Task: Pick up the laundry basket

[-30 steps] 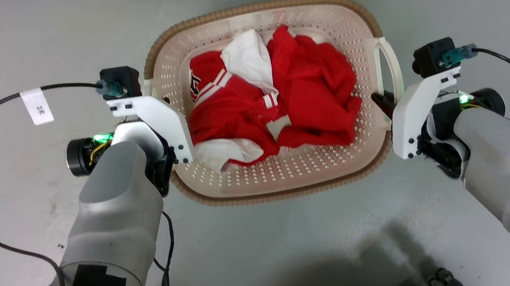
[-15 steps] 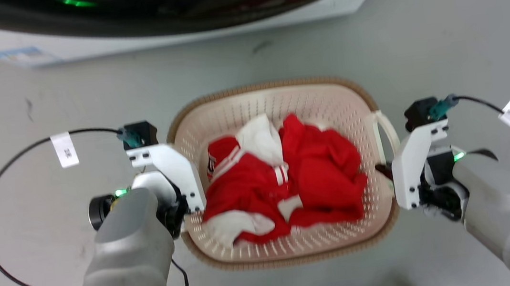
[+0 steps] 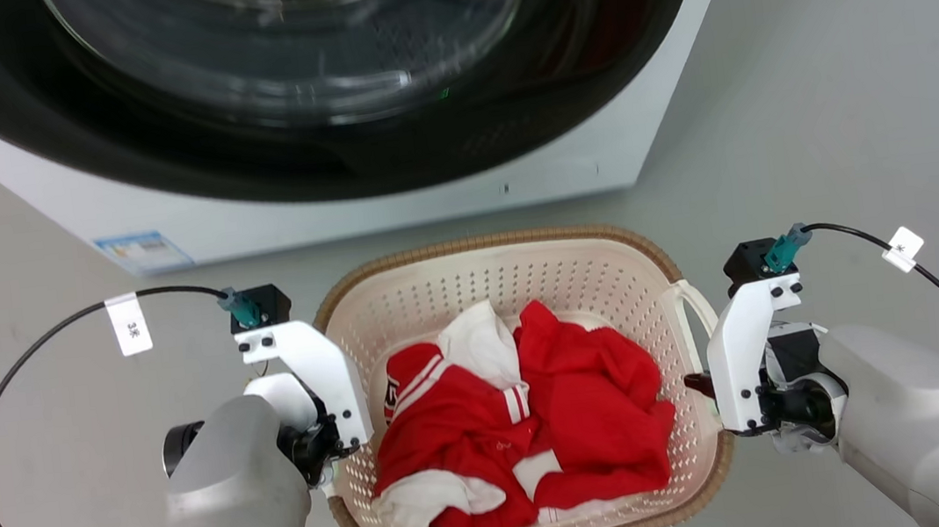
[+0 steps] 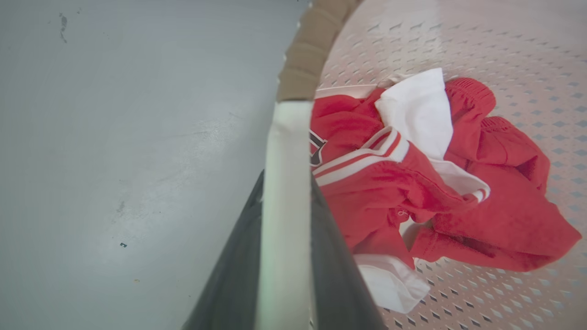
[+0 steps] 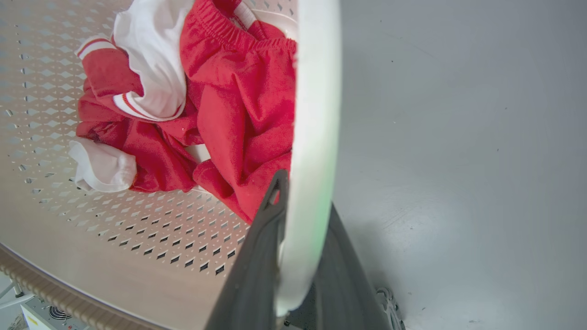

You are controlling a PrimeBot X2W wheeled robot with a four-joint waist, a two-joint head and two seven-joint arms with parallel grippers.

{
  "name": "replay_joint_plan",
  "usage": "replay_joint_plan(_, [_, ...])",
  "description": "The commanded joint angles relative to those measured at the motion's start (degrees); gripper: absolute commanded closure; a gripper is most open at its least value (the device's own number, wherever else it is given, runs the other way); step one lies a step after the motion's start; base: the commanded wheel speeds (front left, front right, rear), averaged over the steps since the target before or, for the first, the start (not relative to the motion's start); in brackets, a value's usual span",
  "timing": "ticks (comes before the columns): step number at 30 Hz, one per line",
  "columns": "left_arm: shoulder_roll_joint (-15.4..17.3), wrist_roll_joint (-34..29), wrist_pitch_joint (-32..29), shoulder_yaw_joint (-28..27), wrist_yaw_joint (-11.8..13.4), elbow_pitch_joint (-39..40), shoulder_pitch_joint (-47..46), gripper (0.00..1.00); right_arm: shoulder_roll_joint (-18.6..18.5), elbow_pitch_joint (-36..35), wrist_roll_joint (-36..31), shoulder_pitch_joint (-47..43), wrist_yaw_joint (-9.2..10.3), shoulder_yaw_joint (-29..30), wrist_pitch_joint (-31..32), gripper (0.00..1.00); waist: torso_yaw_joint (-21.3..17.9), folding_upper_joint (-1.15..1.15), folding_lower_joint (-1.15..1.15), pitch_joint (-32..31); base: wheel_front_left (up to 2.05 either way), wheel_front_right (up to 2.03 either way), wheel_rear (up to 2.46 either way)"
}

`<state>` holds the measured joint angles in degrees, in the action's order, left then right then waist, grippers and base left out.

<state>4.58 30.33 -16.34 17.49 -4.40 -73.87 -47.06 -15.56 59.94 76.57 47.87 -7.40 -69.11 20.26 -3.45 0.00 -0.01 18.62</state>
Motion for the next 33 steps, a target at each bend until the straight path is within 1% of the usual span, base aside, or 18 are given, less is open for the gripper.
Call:
replay_joint_plan(1, [0.5,0.1,-0.2,0.0,-0.2,0.0,0.5,1.0,-0.1,0.3,0.3,-0.8,-0.16,-0.2,0.5,1.0,-0.1,0.0,0.01,-3.0,0.0,0.0,0.0])
replay_joint_plan(8, [1.4,1.0,-2.0,0.1,-1.0,0.0,2.5,1.0,-0.9,2.6,1.3,-0.8,-0.07,-0.6,3.0,1.0,-0.4,0.0,0.01,-9.4,0.0,0.0,0.0])
replay_joint_plan(19, [2.2,2.6,-5.1,0.1,-1.6,0.0,5.4,1.0,1.1,6.4,1.7,-2.6,-0.07,-1.5,6.2,1.0,-1.5,0.0,0.01,-17.2,0.0,0.0,0.0])
replay_joint_plan(33, [2.7,4.1,-8.9,0.5,-2.0,0.0,9.4,1.0,3.2,9.3,3.1,-6.3,-0.06,-1.8,10.5,1.0,-1.6,0.0,0.01,-20.8,0.0,0.0,0.0])
